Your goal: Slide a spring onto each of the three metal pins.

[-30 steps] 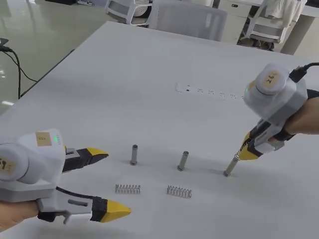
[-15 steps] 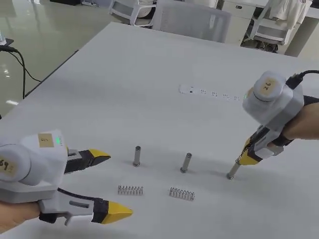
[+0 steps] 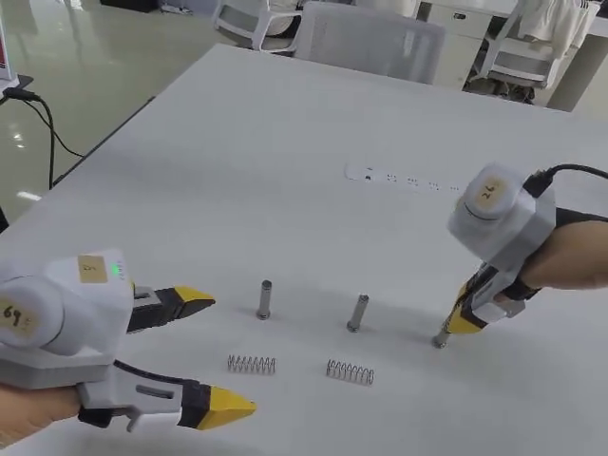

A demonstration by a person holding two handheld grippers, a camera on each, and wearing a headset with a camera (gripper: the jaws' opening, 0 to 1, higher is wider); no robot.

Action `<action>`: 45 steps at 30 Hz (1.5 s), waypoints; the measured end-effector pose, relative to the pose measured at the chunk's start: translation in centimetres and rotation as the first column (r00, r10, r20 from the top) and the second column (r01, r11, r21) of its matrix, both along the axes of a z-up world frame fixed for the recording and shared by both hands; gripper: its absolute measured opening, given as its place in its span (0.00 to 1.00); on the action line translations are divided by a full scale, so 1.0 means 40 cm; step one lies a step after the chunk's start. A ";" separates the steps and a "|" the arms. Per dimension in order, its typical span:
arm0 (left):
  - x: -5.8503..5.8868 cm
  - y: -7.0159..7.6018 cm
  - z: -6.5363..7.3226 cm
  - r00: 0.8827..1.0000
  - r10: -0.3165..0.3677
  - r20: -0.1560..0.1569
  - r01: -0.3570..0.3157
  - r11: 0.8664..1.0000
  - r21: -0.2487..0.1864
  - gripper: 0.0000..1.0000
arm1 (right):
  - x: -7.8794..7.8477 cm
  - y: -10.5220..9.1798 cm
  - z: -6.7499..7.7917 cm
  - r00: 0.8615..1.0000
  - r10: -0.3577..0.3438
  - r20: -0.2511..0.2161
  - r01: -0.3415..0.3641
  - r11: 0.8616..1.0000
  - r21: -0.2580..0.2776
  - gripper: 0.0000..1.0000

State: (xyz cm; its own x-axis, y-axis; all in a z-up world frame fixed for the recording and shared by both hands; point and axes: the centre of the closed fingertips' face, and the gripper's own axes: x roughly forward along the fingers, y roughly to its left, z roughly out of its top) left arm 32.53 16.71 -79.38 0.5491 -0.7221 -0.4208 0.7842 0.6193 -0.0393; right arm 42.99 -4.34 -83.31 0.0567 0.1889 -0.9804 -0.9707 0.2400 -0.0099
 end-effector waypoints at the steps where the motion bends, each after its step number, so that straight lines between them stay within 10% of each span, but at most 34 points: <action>1: 0.000 0.000 0.000 1.000 0.000 0.000 0.000 1.000 0.000 0.71 | -0.002 0.000 -0.006 1.000 -0.002 -0.004 0.002 1.000 -0.004 0.08; 29: -0.001 -0.003 0.004 1.000 0.001 0.002 -0.001 1.000 -0.006 0.70 | -0.002 0.008 -0.060 1.000 0.025 -0.004 -0.025 1.000 -0.013 0.09; 45: -0.001 -0.006 0.005 1.000 -0.002 0.004 0.002 1.000 -0.008 0.70 | -0.002 0.038 -0.042 0.998 0.058 0.027 -0.058 0.998 0.029 0.27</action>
State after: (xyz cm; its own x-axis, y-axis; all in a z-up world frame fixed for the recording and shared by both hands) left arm 32.51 16.48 -79.16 0.5496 -0.7262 -0.4130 0.7855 0.6175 -0.0406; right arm 42.89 -2.82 -84.98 0.0703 0.2213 -0.9727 -0.9825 0.1839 -0.0291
